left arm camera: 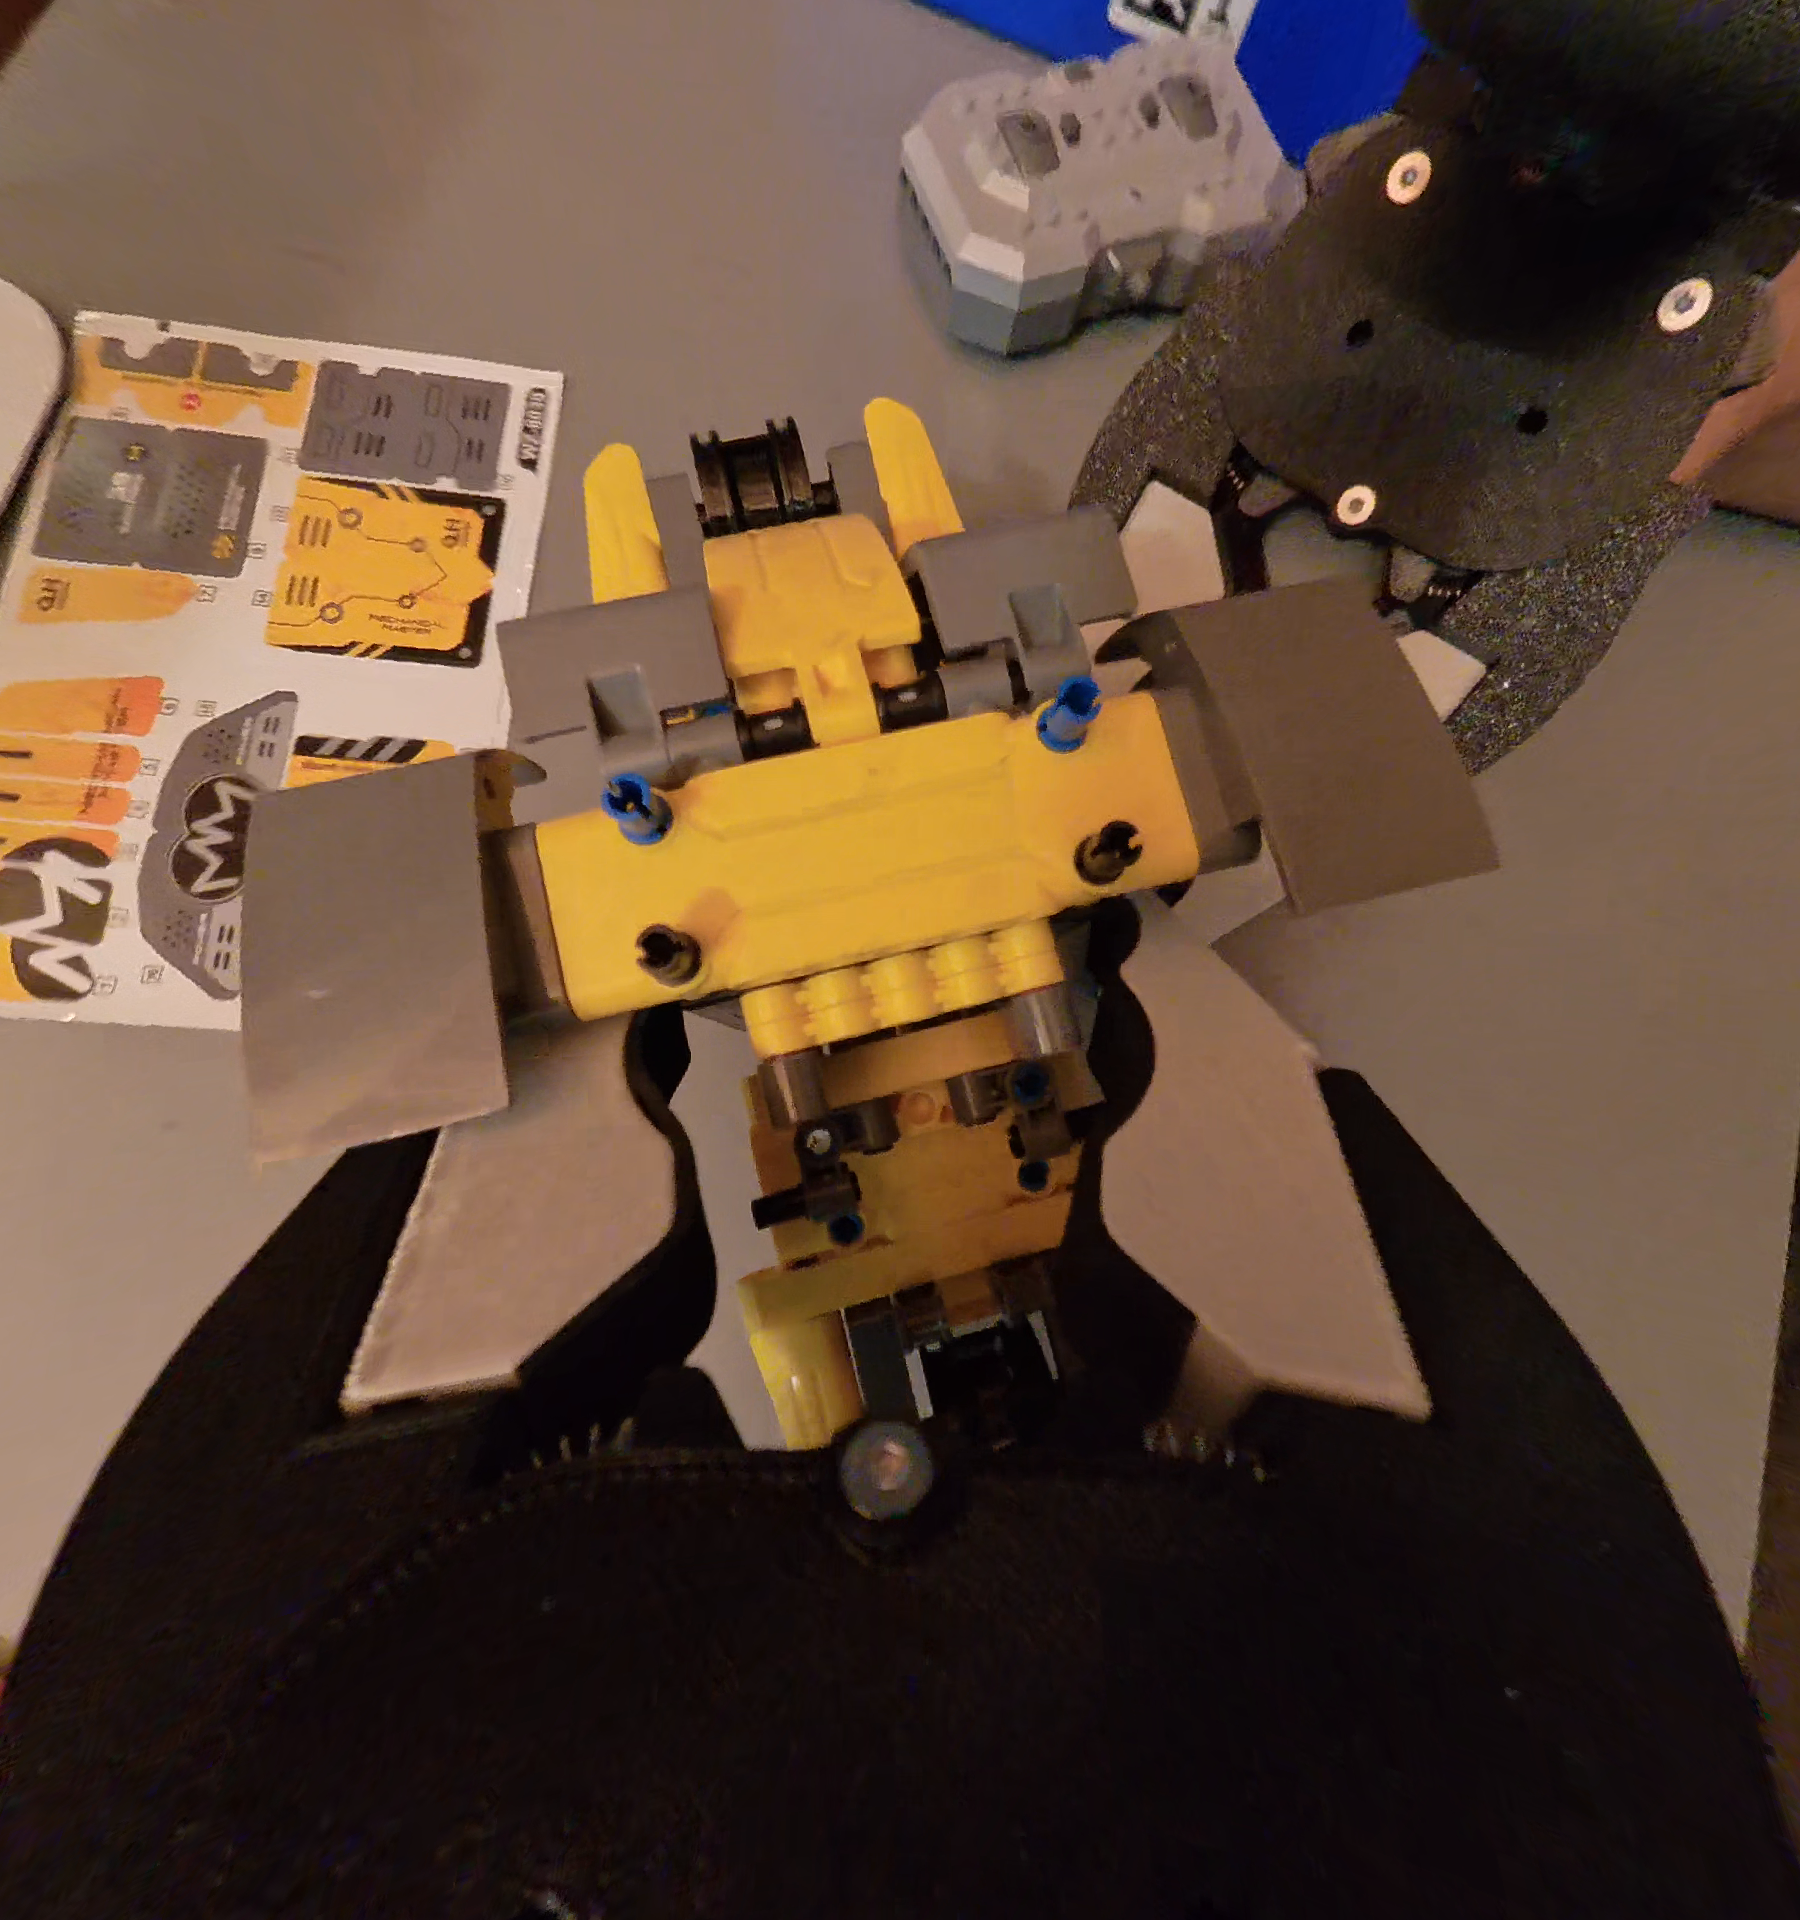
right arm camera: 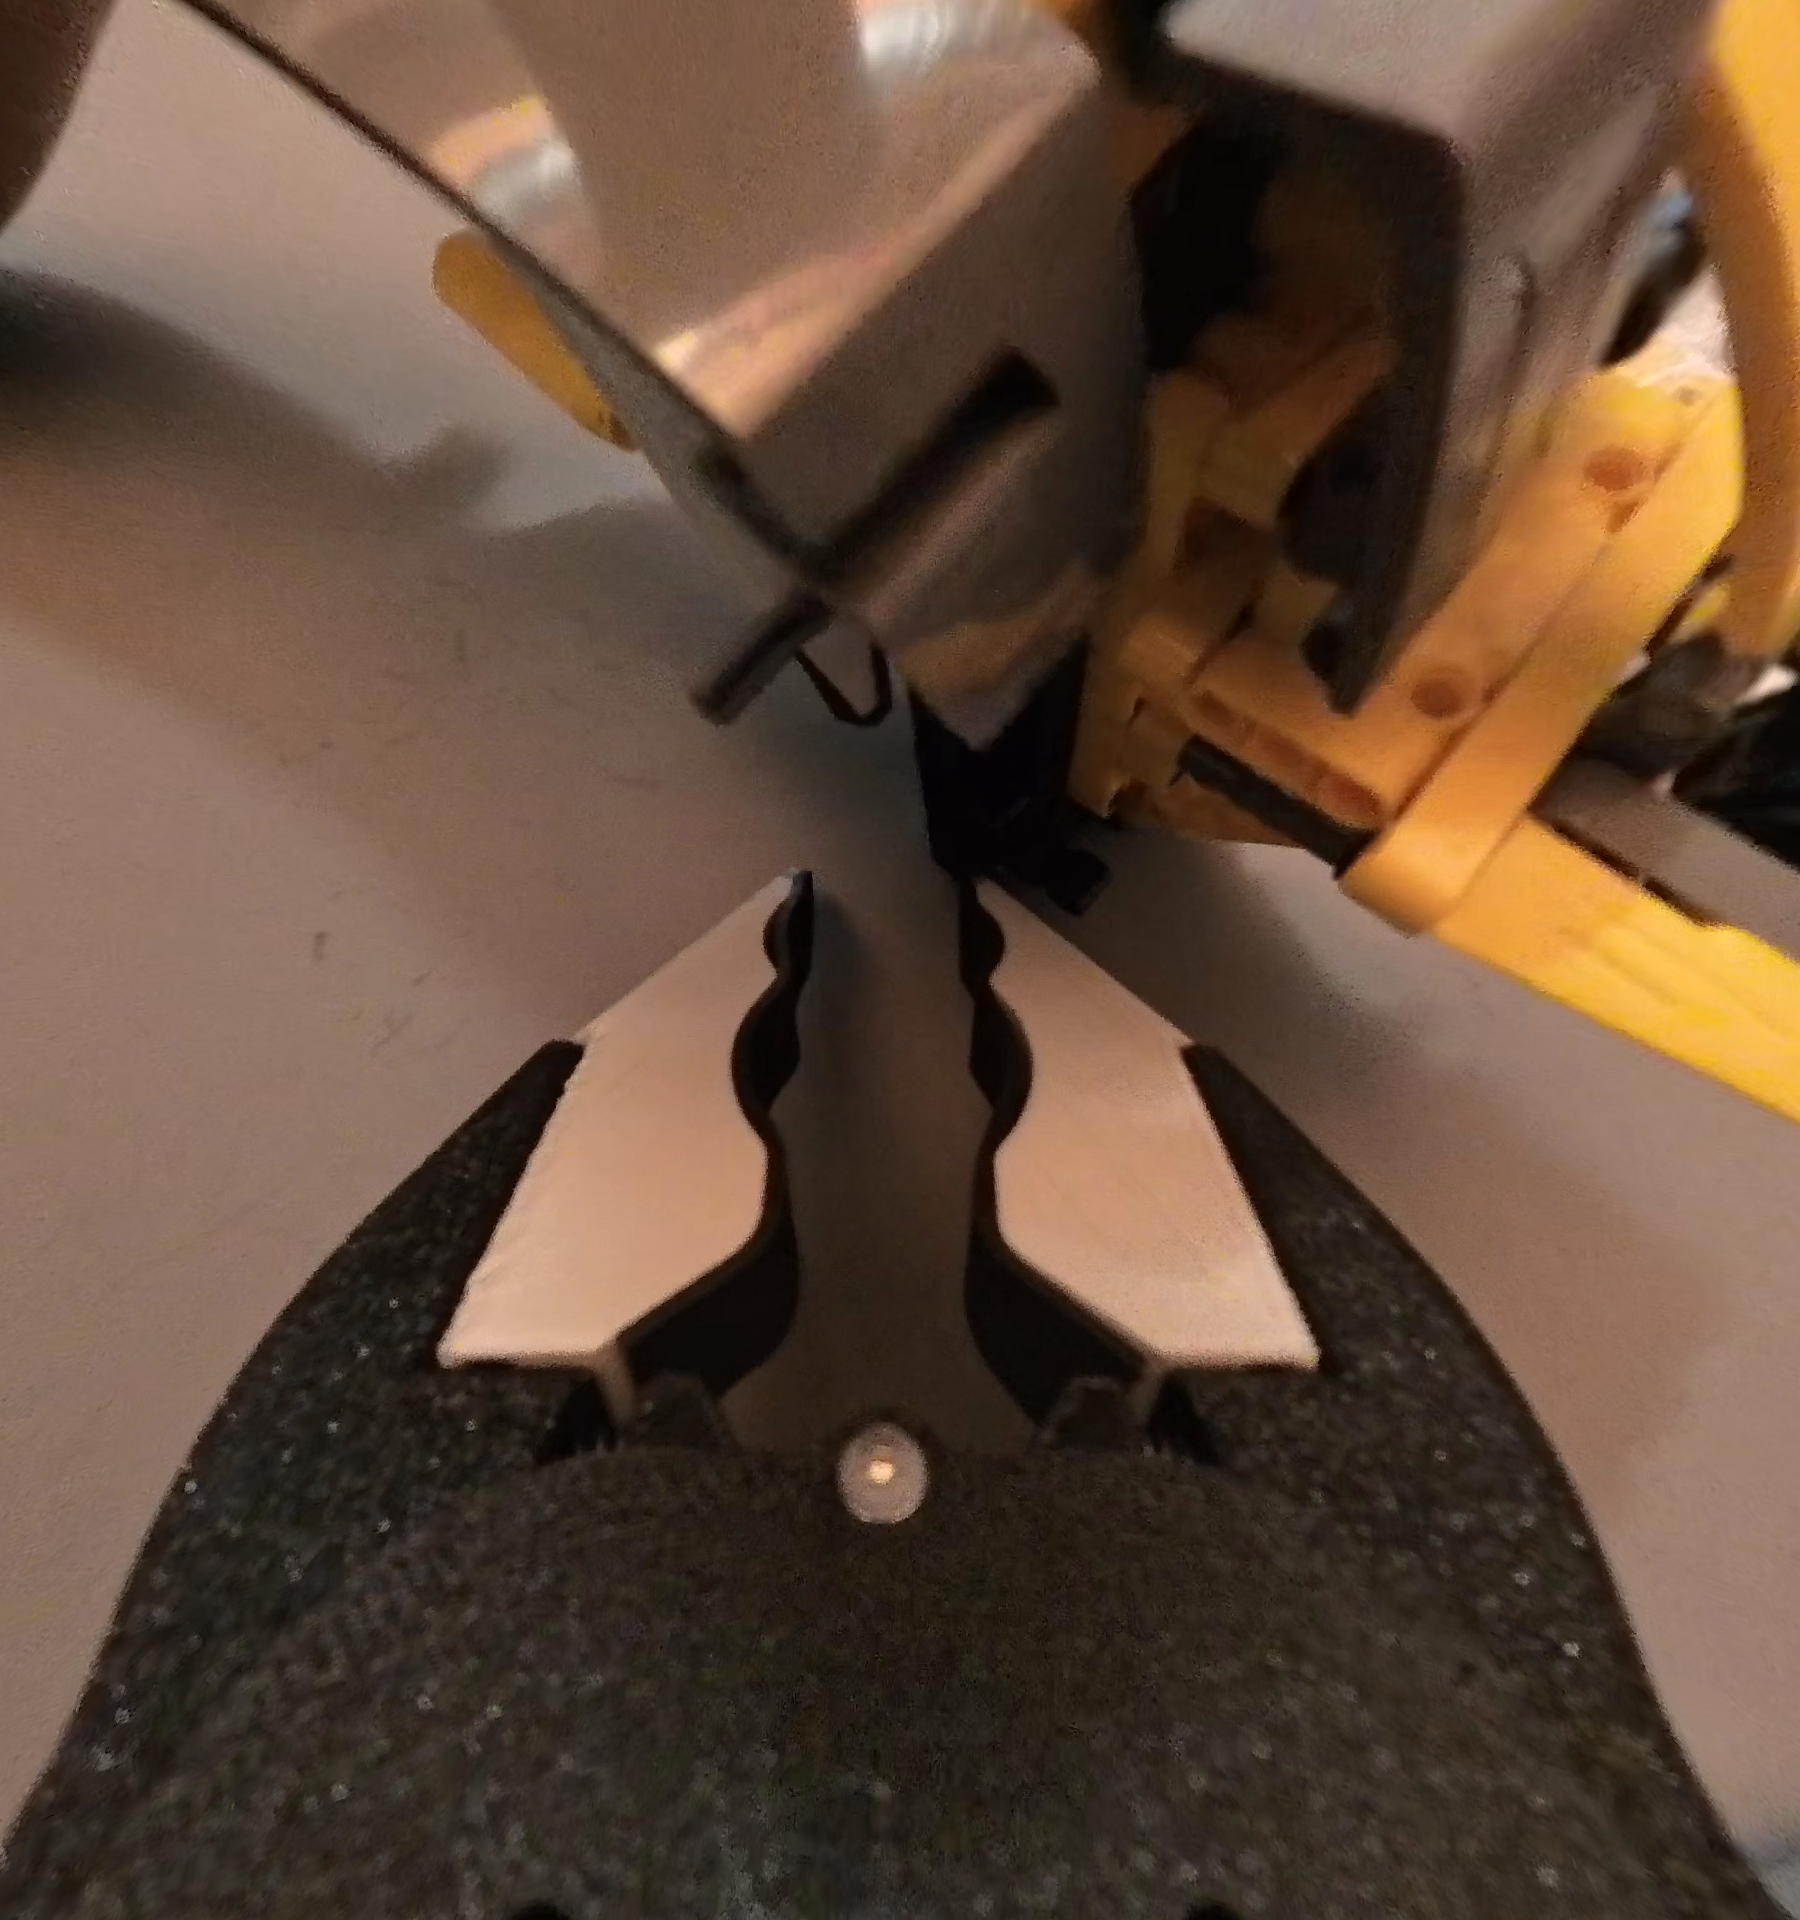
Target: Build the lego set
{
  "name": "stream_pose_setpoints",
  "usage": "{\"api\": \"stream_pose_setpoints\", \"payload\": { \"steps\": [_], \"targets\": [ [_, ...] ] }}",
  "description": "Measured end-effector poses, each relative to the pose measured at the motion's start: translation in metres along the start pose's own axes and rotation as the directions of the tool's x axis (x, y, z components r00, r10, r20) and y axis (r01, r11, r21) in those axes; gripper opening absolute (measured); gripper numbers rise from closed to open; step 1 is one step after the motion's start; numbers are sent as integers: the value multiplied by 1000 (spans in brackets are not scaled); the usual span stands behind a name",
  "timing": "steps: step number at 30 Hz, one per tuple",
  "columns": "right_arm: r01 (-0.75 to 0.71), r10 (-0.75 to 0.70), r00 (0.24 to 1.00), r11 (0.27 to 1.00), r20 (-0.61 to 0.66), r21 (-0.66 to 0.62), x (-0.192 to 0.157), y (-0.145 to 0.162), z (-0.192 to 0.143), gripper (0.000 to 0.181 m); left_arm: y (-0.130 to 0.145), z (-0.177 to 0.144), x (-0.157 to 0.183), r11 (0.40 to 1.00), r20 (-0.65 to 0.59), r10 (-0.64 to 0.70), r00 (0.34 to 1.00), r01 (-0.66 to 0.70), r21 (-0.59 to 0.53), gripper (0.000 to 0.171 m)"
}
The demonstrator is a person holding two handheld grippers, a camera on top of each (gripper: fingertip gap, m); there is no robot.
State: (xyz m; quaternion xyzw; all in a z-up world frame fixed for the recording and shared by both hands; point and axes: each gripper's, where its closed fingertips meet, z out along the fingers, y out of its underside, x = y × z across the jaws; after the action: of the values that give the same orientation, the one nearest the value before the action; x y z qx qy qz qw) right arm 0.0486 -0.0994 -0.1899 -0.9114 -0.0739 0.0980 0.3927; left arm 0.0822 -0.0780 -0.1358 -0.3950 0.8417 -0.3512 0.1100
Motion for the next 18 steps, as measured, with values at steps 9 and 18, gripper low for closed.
{"api": "stream_pose_setpoints", "payload": {
  "steps": [9,18],
  "targets": [
    [-104,103,995,994,10,22,10,9,-21,25,2,9,7,991,-13,95,995,-96,-91,82],
    [-153,154,988,987,-6,53,19,8,-29,25,16,-17,2,988,94,155,984,-152,-31,97]
  ]
}}
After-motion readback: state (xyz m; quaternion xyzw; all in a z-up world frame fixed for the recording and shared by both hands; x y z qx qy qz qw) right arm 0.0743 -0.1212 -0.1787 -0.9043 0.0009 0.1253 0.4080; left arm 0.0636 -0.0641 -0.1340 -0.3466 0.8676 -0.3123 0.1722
